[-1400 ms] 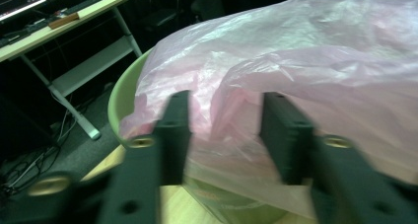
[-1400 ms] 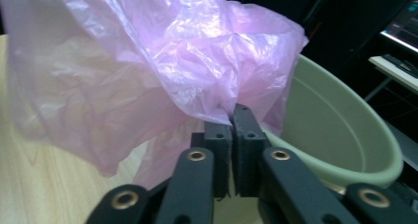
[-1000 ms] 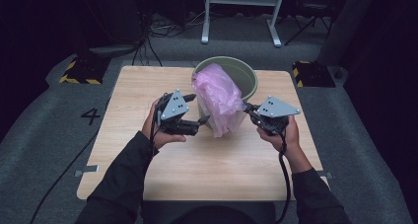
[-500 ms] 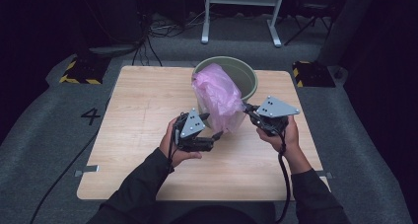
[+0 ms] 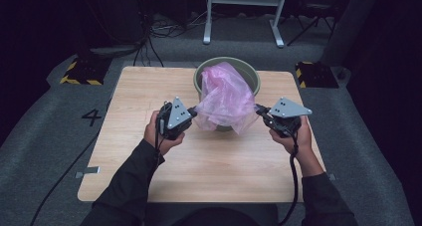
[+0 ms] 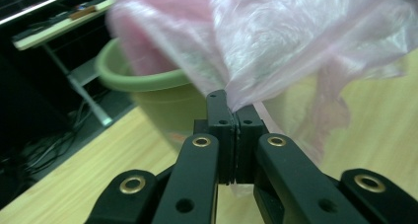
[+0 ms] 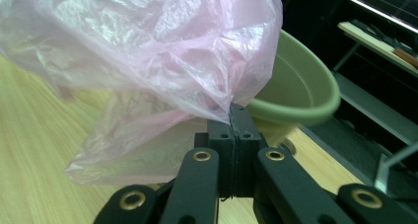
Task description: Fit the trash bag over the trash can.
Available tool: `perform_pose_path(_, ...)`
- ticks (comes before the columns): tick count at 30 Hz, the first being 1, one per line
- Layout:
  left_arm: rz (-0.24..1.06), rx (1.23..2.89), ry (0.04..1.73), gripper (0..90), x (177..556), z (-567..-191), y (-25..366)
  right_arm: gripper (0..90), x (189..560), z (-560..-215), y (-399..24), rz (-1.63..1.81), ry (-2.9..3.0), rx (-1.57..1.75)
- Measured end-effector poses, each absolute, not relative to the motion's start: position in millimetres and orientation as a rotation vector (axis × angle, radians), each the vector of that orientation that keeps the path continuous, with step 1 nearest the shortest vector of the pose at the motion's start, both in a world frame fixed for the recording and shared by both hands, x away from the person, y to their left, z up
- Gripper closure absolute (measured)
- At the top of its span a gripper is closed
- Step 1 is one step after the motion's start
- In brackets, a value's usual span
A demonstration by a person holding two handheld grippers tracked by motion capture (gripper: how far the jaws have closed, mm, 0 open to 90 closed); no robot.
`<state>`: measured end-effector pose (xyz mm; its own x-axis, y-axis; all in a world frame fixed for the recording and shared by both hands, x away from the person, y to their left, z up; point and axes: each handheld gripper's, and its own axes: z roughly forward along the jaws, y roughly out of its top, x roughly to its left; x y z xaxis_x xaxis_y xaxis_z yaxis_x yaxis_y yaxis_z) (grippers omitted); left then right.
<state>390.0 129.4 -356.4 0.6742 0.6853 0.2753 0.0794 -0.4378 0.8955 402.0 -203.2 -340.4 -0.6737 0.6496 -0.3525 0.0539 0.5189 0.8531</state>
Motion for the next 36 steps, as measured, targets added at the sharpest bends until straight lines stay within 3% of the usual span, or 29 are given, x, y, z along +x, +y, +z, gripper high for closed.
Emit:
perform_pose_path(6,0.813,1.919,0.598,86.6,395.6,-349.9,140.0,90.0,403.1,-342.9,-211.4,1.126,2.095,0.586)
perform_pose_path(10,0.76,1.854,0.599,49.7,388.3,-346.6,143.1,90.0,402.3,-340.9,-212.4,1.16,2.092,0.601)
perform_pose_path(13,0.775,1.839,0.577,37.1,379.3,-344.3,141.5,90.0,402.1,-337.9,-211.3,1.169,2.09,0.607)
perform_pose_path(16,0.841,1.846,0.483,34.9,352.1,-337.4,131.6,90.0,400.5,-334.8,-208.4,1.167,2.095,0.606)
perform_pose_path(21,0.856,1.855,0.446,33.9,338.6,-329.8,127.9,90.0,399.2,-332.0,-205.8,1.159,2.094,0.609)
perform_pose_path(24,0.795,1.831,0.455,34.2,335.3,-327.4,131.0,90.0,400.1,-331.3,-205.6,1.162,2.093,0.617)
perform_pose_path(29,0.761,1.918,0.27,36.1,310.3,-337.7,100.1,90.0,404.0,-329.3,-202.6,1.165,2.092,0.638)
perform_pose_path(36,0.741,1.994,0.304,36.0,331.0,-361.7,74.6,90.0,406.2,-327.9,-197.3,1.169,2.101,0.644)
